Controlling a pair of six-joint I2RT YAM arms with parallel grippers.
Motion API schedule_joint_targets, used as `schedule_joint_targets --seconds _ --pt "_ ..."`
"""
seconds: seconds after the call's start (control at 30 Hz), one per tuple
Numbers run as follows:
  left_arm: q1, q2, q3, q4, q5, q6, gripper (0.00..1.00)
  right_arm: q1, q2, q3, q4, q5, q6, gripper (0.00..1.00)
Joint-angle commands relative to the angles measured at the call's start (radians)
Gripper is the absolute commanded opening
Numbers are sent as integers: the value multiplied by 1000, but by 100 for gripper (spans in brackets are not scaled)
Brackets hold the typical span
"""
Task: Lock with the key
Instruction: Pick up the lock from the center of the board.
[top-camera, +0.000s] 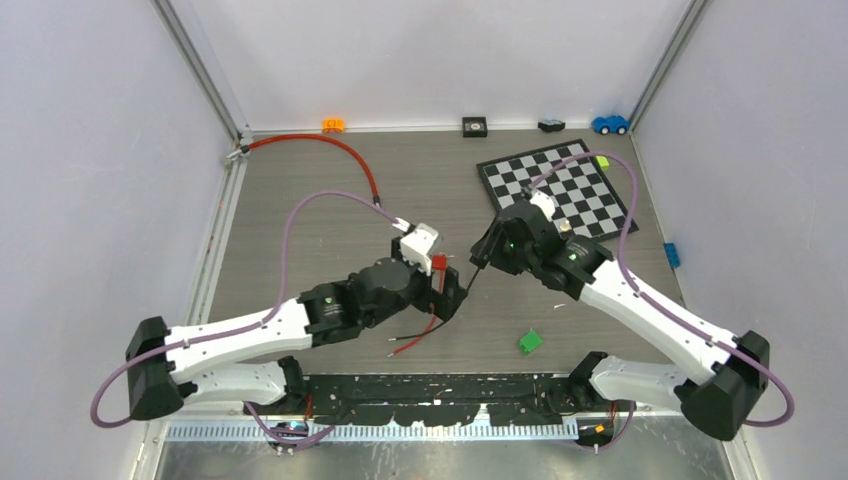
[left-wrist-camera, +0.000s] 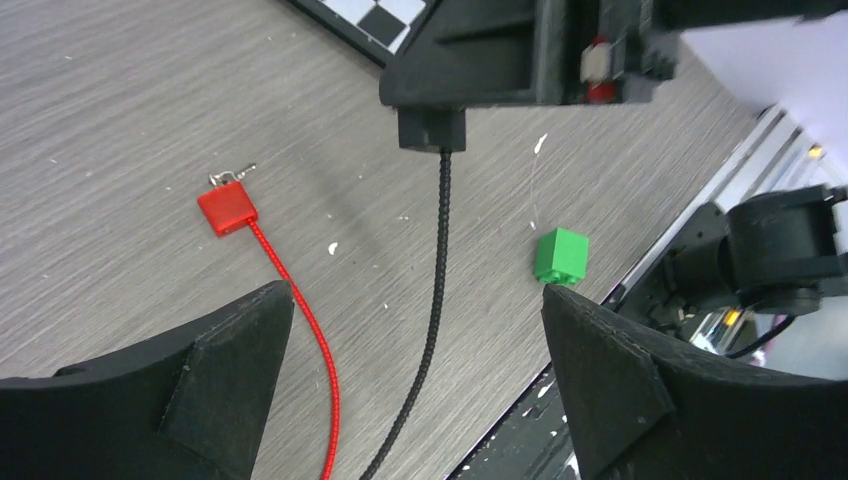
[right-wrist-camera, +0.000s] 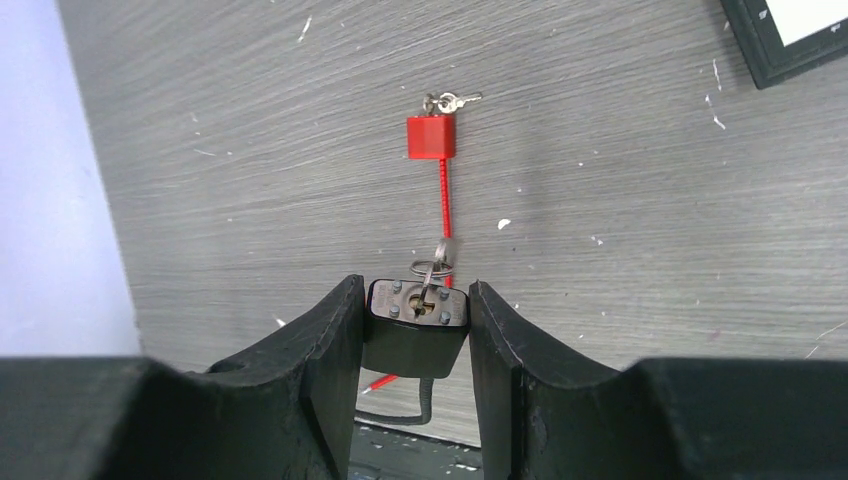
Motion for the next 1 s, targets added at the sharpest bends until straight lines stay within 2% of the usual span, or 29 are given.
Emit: schedule_joint_targets --seconds 0.0,0.43,0.7,0.87,0.97 --pt "-41 59 53 91 -66 34 95 1 -118 -33 50 25 128 1" --pt "-71 171 126 110 73 12 79 1 -235 -103 75 -73 207 1" --pt "-78 243 175 42 138 -36 69 0 -294 -134 83 -73 228 1" --pt "-80 262 174 38 136 -32 54 0 -309 -135 90 -103 249 1" --pt "-79 266 178 24 124 -30 36 0 -317 -138 91 -107 246 1"
